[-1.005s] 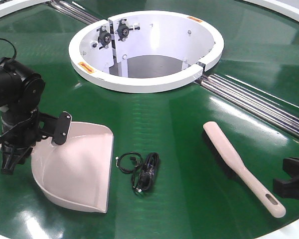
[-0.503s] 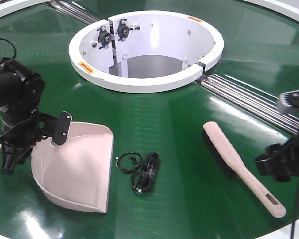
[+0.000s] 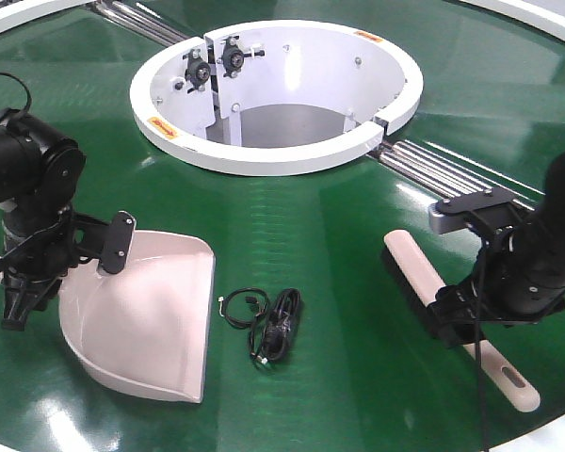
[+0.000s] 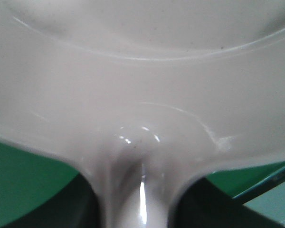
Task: Clean and inspect green conveyor with broom and dustpan
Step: 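Reach the right gripper to the pink brush and grasp its handle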
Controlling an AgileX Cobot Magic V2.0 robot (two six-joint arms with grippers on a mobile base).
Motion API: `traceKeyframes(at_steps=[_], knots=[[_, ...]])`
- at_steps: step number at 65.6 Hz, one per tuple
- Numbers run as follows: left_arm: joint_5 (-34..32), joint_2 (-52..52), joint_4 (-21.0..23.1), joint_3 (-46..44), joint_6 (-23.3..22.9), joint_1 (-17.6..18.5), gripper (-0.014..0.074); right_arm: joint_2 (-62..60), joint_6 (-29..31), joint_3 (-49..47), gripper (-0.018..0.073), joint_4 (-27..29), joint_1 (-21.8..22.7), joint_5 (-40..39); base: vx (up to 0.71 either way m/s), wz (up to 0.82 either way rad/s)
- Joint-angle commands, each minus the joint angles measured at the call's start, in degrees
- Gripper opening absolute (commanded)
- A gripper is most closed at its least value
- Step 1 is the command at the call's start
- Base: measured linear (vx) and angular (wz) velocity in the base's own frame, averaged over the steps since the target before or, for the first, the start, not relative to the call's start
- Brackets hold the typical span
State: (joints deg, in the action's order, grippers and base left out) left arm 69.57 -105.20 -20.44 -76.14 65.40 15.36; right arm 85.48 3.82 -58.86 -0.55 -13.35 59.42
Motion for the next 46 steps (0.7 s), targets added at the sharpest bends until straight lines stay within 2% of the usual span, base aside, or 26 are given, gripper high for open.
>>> traceKeyframes(at_steps=[1, 18, 27, 36, 46], knots=[[0.63, 2.84, -0.74, -1.68, -0.87, 0.27, -0.0006, 1.48, 0.23, -2.69, 0.0537, -2.45, -0.09, -0.22, 0.00, 0.00], [0.63, 2.84, -0.74, -1.68, -0.87, 0.27, -0.0006, 9.01, -0.18, -5.12, 0.0536, -3.54, -0.09, 0.71, 0.00, 0.00], [0.63, 2.84, -0.74, -1.68, -0.87, 0.27, -0.0006, 11.92, -0.59, -5.12, 0.0508, -3.54, -0.09, 0.61, 0.00, 0.00], [0.63, 2.84, -0.74, -1.68, -0.87, 0.27, -0.0006, 13.68, -0.59, -5.12, 0.0438, -3.54, -0.09, 0.49, 0.00, 0.00], [0.63, 2.84, -0.74, -1.68, -0.87, 0.27, -0.0006, 14.54, -0.54, -5.12, 0.0303, -3.49, -0.09, 0.17, 0.00, 0.00]])
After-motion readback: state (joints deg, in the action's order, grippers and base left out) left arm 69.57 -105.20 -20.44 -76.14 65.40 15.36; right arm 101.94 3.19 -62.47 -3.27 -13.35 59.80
